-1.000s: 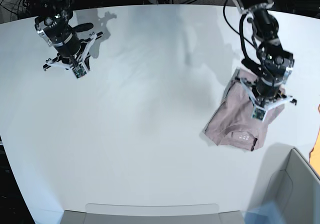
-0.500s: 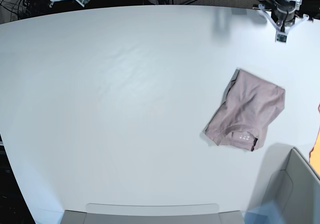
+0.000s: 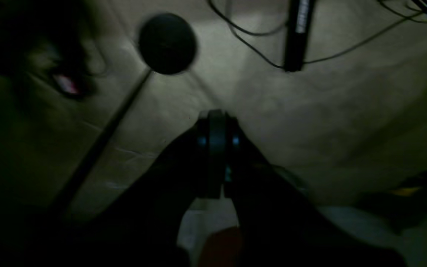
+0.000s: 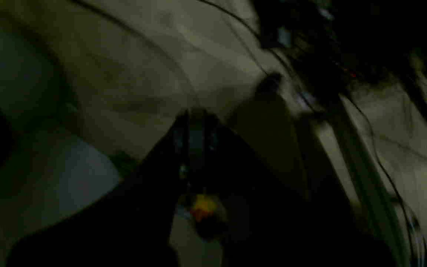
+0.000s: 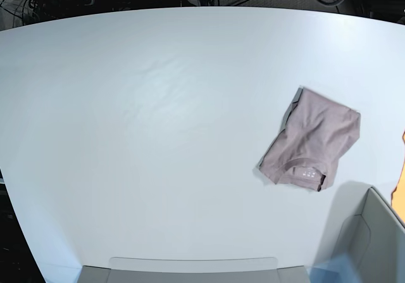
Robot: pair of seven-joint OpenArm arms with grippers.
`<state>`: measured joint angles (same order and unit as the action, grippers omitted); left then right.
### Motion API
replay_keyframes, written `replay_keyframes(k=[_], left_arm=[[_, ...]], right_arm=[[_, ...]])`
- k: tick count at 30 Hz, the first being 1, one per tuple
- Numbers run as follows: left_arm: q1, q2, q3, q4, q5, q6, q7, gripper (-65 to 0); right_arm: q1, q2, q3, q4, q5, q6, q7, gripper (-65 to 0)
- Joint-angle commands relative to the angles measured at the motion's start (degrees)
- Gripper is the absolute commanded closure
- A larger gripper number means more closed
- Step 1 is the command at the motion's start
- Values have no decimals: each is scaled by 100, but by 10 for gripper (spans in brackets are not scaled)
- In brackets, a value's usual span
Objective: Fold the T-shirt properly
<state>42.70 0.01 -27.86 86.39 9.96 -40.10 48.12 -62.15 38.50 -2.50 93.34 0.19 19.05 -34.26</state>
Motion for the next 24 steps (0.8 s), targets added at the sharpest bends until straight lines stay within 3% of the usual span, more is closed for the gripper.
replay_keyframes(k=[1, 7, 11, 15, 20, 24], left_arm=[[-90, -58, -23, -292, 20, 10, -104, 0], [-1250, -384, -23, -2868, 29, 10, -711, 0], [-1936, -621, -23, -4503, 20, 1016, -1423, 0], [-2323, -674, -23, -5443, 29, 1790, -2337, 0], [-2639, -674, -23, -6454, 29, 2669, -3462, 0], [-2850, -647, -32, -6762, 29, 2950, -3638, 0]], right_arm=[[277, 31, -185, -380, -76, -37, -24, 0], [1868, 84, -1926, -2033, -489, -37, -7, 0], [2729, 31, -2699, -2789, -700, -37, -7, 0], [3670, -382, -3473, -4099, -709, -37, 37, 0], [4575, -936, -4598, -6015, -726, -37, 1145, 0], [5041, -1340, -5319, -7044, -726, -37, 2182, 0]])
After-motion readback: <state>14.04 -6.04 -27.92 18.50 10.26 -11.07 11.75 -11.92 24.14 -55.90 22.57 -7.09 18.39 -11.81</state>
